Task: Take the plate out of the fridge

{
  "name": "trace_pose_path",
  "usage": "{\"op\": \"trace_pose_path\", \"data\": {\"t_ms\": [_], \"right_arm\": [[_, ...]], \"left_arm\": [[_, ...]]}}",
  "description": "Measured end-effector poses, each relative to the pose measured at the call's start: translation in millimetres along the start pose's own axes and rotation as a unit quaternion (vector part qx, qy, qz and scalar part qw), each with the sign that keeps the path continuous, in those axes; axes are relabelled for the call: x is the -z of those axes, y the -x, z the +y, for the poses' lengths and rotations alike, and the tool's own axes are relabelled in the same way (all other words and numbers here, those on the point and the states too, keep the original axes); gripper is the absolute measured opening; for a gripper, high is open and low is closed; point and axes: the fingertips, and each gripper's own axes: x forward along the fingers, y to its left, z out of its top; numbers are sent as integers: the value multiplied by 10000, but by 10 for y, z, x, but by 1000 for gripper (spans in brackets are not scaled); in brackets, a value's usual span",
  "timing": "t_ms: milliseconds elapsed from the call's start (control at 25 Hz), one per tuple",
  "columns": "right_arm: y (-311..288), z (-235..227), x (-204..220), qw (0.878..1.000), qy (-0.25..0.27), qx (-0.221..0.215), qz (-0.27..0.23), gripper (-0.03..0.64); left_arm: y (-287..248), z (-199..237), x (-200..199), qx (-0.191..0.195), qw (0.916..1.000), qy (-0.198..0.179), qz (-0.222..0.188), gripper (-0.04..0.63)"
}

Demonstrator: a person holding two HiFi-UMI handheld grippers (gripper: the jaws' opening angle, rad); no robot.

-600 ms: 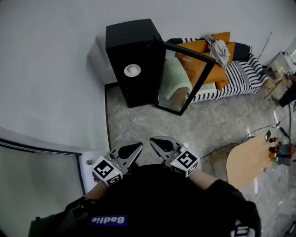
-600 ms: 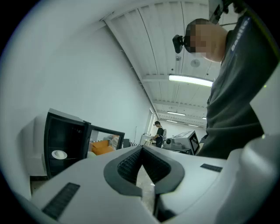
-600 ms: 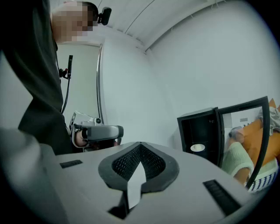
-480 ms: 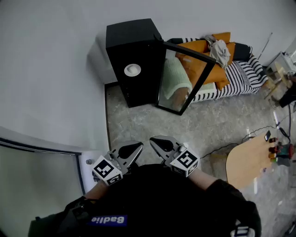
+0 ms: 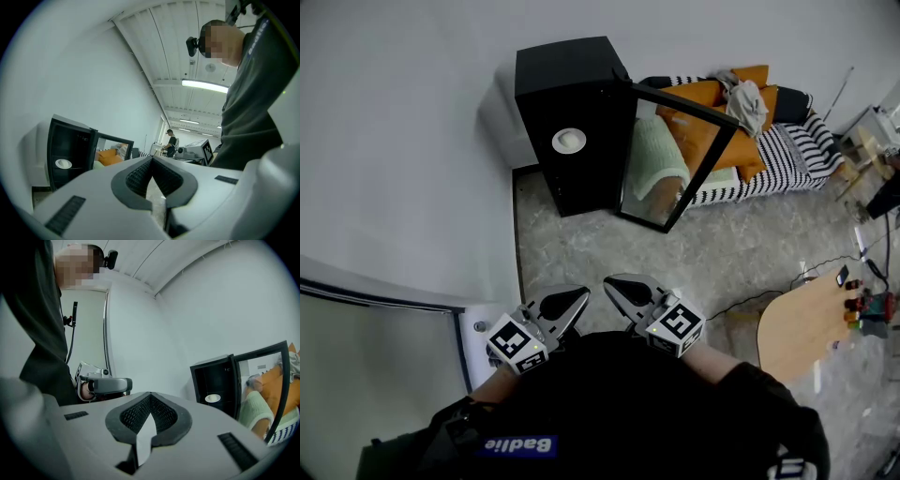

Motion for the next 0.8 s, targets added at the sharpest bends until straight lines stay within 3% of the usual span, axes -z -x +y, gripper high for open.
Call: {"op": "trace_pose_path", "data": {"t_ms": [440,800], "right_arm": [[199,-240,13,9995,-158,-205,-162,5],[452,-462,139,9987,-232,-433,94,5]], "left_arm": [[-277,-92,7,-238,9996,127,13,5],[-569,-185,123,-585,9978,293,-68,5]]}}
